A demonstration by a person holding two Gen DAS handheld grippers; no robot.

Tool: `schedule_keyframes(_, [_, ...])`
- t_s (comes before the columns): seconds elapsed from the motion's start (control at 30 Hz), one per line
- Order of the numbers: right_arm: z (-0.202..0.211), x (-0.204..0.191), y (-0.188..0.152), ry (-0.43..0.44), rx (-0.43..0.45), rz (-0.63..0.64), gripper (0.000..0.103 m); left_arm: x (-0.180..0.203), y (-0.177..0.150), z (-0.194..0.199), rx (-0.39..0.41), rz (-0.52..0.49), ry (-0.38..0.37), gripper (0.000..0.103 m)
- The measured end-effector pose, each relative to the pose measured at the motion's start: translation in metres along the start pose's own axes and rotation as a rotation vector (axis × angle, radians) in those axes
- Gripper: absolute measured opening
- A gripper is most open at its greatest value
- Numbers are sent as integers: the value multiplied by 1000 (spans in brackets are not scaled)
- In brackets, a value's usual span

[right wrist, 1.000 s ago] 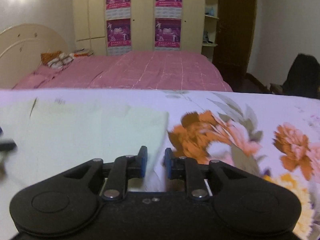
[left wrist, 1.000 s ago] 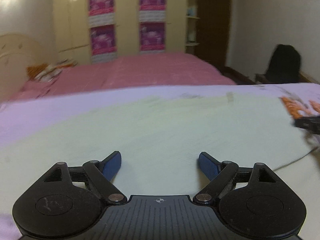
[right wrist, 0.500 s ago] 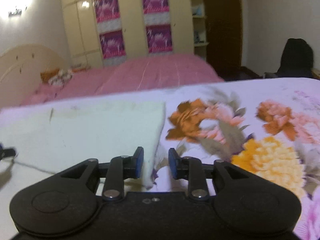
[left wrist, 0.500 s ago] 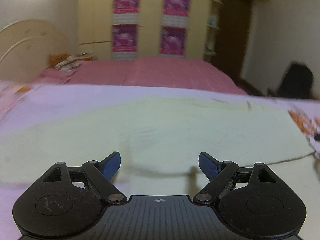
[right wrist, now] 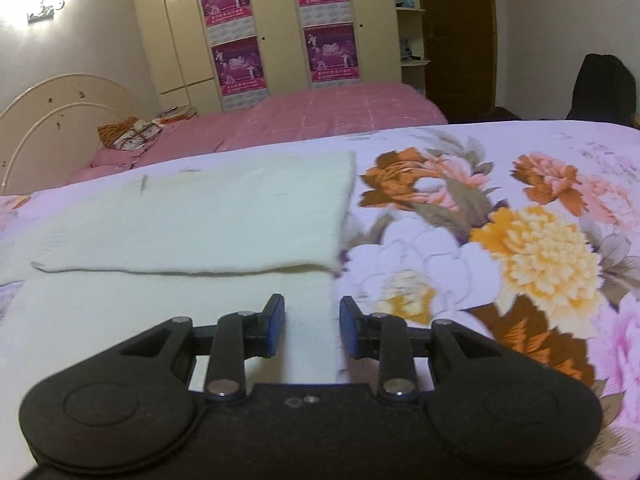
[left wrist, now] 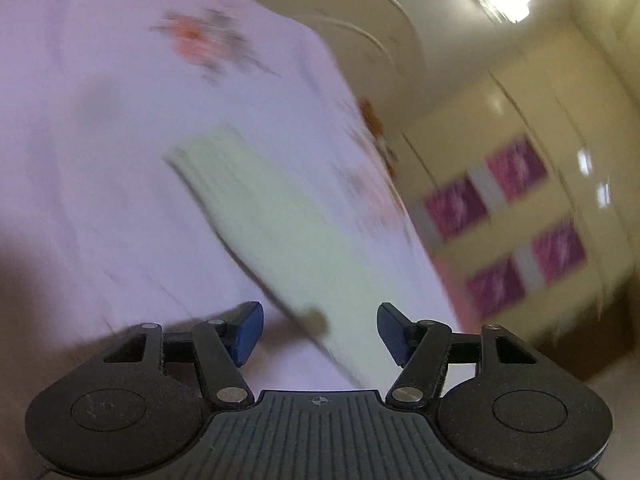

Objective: Fold small clothes

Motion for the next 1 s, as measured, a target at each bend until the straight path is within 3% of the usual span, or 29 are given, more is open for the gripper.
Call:
schedule_keyframes(0.07, [0,-6,2,6,3,-4,34,-10,10,-10,26,47,8,63])
schedule_keyframes(0.17, [-3,-10,5,15,7,-12,34,-7,17,-28,32,17,25,58])
schedule_keyframes(0.2, [-3,-10,6,16,9,-15,34,-3,17,-35,27,-13,33,49])
schedule_keyframes(0.23, [-5,-10,7,14,9,-18,34,-3,24,-41,16,-55,54,19])
schedule_keyframes(0.27, [-5,-10,7,10,9,-21,34,-2,25,-46,-3,-93,81,2])
schedule_keyframes(0.33, [-8,-8,8,3,5,-30,34,5,30,-51,3,-91,64,2])
schedule_keyframes(0.4, [-10,-6,9,-3,4,-38,34,29,28,-53,17,-142,-33,2])
schedule_keyframes(0.53, [-12,-3,9,-11,8,-49,34,102,-9,-61,-58,-334,-218,2])
schedule_keyframes(0.63, [-14,-2,5,-21,5,-67,34,162,-63,-57,-146,-449,-357,2])
schedule_keyframes(0.77, [-12,-2,4,-24,3,-75,34,229,-154,-40,-283,-616,-482,2])
schedule_keyframes(0.87, [-8,5,5,-33,9,-93,34,261,-217,-20,-340,-770,-539,2])
schedule_keyframes(1.0, [-2,17,8,-54,19,-136,34,283,-276,1,-383,-921,-581,2])
Point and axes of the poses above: each gripper's, at about its wrist camera, not at the fingertips, and z roughly against the way its jaws point, x to its right, y to its top, the point moved 1 cm from there along -z, roughly the way its jaws point, and after that the axes turned 15 degrees about x, right-handed, at the moved point
